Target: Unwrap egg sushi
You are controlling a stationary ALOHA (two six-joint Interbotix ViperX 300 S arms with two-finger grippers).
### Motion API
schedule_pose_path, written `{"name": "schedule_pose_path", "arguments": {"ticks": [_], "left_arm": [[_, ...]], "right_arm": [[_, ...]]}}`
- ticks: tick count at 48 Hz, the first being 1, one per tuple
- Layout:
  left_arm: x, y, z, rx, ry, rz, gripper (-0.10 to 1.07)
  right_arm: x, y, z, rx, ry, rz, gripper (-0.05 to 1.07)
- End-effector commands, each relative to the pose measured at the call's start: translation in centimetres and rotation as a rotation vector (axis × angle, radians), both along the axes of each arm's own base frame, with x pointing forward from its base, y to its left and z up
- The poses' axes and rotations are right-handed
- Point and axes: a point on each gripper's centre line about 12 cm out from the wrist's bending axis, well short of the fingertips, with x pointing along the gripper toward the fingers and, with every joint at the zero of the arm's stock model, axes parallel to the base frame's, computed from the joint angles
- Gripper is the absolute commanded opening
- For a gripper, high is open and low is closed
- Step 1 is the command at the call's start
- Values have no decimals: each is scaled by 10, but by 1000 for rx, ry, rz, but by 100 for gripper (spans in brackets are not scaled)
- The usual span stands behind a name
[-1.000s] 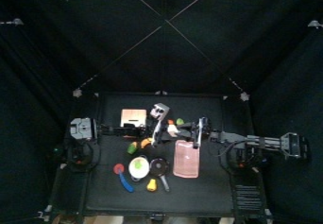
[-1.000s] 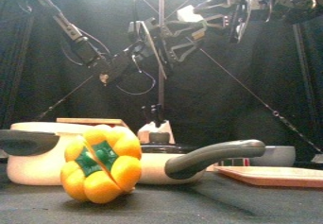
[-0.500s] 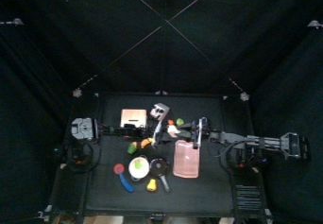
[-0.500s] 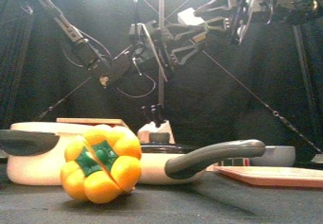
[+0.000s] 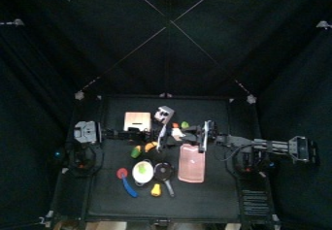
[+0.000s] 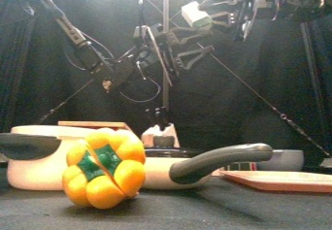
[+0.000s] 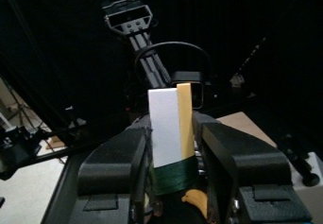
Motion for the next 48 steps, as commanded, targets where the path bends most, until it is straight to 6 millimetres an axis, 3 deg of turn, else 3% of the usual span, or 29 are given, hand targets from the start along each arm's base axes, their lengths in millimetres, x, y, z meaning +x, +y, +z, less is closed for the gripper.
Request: {"name": "schedule_pose_path", "arguments": {"ticks": [1,10,17,24,48], "left_arm": [[-3,1,14,11,-33,6,86],[-13,0,14,18,-21,4,93],[-17,0,27,29,-47,5,101],[-15,1,36,50,-77,17,102],[5,6,35,80,-118,92,102]], "right_arm": [[-2,1,10,-5,-36,2,61],[-2,0,9,3,-35,0,61],[0,1,6,-1,-25,4,61],[1,0,3,-5,-15,-1,61],[0,-3,2,-28,-10,-5,61]]}}
